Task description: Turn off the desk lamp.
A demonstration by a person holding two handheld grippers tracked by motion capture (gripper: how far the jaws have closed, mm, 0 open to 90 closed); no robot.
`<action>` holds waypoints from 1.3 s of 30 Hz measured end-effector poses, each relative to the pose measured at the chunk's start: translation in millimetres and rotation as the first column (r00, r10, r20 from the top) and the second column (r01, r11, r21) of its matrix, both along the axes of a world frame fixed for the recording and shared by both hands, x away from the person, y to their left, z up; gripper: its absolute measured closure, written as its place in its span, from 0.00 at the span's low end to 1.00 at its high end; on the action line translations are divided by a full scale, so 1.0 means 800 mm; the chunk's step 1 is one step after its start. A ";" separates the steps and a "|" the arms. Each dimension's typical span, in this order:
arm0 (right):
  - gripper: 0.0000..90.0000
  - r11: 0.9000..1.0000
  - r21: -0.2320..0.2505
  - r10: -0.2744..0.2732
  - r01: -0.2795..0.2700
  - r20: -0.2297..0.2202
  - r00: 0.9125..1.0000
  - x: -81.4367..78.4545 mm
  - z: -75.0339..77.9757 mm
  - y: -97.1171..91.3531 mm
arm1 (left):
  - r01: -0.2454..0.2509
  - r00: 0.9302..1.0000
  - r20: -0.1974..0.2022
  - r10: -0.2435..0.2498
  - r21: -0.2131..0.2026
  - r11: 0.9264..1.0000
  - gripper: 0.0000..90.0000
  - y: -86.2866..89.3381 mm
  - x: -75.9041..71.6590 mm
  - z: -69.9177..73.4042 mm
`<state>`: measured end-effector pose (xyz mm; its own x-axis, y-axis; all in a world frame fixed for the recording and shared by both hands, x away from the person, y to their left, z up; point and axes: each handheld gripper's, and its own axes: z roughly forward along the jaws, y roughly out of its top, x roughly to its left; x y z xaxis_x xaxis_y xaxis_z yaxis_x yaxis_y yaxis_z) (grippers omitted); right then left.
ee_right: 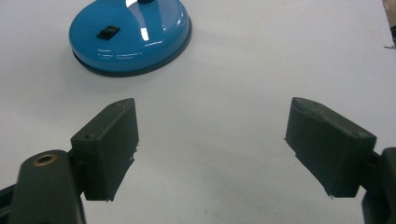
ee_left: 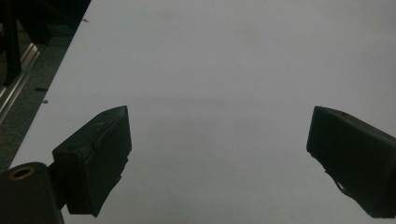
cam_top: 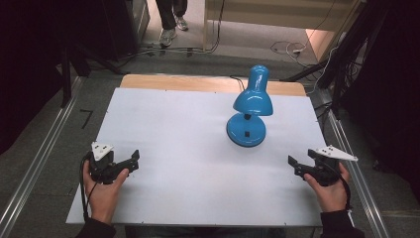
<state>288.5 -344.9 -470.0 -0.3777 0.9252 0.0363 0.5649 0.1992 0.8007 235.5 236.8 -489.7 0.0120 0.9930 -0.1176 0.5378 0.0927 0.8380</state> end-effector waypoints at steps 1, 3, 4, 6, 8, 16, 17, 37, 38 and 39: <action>0.18 1.000 0.000 -0.002 0.002 -0.003 1.000 -0.001 0.000 -0.001 | -0.001 1.000 0.000 0.001 0.000 1.000 0.08 0.000 0.000 0.000; 0.18 1.000 -0.002 -0.003 0.003 -0.001 1.000 -0.003 0.000 -0.003 | -0.004 1.000 0.001 0.004 -0.002 1.000 0.08 0.000 0.000 0.000; 0.18 1.000 -0.003 -0.007 0.007 -0.001 1.000 -0.003 0.000 -0.004 | -0.003 1.000 -0.001 0.003 -0.001 1.000 0.08 0.000 0.000 0.000; 0.18 1.000 -0.004 -0.012 0.012 0.001 1.000 -0.005 0.001 -0.006 | -0.001 1.000 -0.002 0.001 0.000 1.000 0.08 0.000 0.000 0.000; 0.18 1.000 0.000 -0.018 0.018 -0.001 1.000 -0.007 0.001 -0.009 | -0.001 1.000 -0.001 0.001 -0.002 1.000 0.08 0.000 0.001 0.000; 0.18 0.999 0.009 -0.040 0.040 -0.005 0.999 -0.014 0.000 -0.020 | -0.002 1.000 -0.005 0.002 -0.005 1.000 0.08 0.000 0.001 -0.001; 0.18 0.999 0.006 -0.040 0.040 -0.003 0.999 -0.015 0.000 -0.022 | -0.001 1.000 -0.007 0.001 -0.006 1.000 0.08 0.001 0.001 -0.001; 0.18 0.997 -0.003 -0.078 0.078 -0.010 0.997 -0.028 -0.004 -0.041 | -0.006 1.000 -0.003 0.006 -0.007 1.000 0.08 0.001 0.002 -0.001; 0.18 0.997 -0.001 -0.081 0.081 -0.013 0.997 -0.029 -0.004 -0.041 | -0.006 1.000 -0.005 0.006 -0.007 1.000 0.08 0.001 0.002 -0.001; 0.18 0.996 -0.001 -0.084 0.084 -0.012 0.996 -0.029 -0.004 -0.042 | -0.006 1.000 -0.005 0.006 -0.007 1.000 0.08 0.001 0.002 -0.001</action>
<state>265.3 -378.4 -473.0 -0.2980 0.9537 0.0396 0.5890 0.1511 0.7939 236.7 237.7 -490.4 0.0052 0.9922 -0.1243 0.5417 0.1016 0.8344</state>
